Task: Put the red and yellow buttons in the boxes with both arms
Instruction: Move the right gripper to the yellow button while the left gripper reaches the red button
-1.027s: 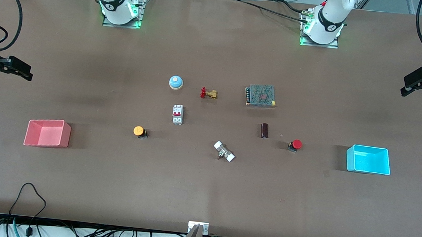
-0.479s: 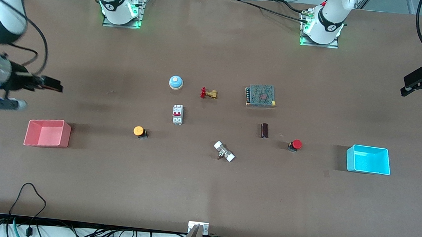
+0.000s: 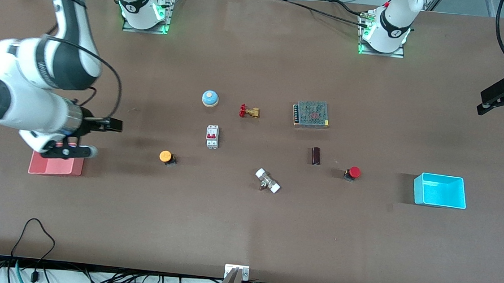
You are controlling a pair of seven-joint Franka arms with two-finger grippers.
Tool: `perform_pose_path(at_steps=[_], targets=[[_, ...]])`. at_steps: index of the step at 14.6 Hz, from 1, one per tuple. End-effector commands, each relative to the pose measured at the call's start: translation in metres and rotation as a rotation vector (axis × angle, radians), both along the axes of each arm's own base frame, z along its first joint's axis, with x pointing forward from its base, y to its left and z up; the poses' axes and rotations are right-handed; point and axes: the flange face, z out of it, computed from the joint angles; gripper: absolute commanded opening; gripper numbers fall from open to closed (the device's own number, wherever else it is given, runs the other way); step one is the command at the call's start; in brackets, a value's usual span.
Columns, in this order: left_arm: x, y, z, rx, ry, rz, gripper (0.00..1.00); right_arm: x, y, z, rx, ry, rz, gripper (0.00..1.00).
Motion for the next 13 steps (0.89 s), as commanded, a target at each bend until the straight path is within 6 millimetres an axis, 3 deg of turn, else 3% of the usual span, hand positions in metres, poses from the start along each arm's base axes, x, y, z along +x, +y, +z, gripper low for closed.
perform_pose_path(at_steps=[1, 3, 6, 11, 13], targets=[[0.006, -0.002, -0.004, -0.011, 0.016, -0.018, 1.00, 0.008, 0.025, -0.024, 0.004, -0.015, 0.026, 1.00], [0.018, -0.001, -0.023, -0.011, 0.044, -0.018, 1.00, 0.009, 0.045, -0.044, 0.006, -0.020, 0.055, 1.00], [0.046, -0.010, -0.084, -0.016, 0.143, -0.023, 1.00, 0.004, 0.081, -0.054, -0.001, -0.038, 0.100, 1.00], [0.084, -0.083, -0.165, -0.023, 0.195, -0.007, 1.00, 0.005, 0.096, -0.082, -0.007, -0.042, 0.118, 1.00], [0.099, -0.095, -0.189, -0.086, 0.166, 0.020, 1.00, 0.007, 0.102, -0.096, -0.010, -0.052, 0.125, 1.00]])
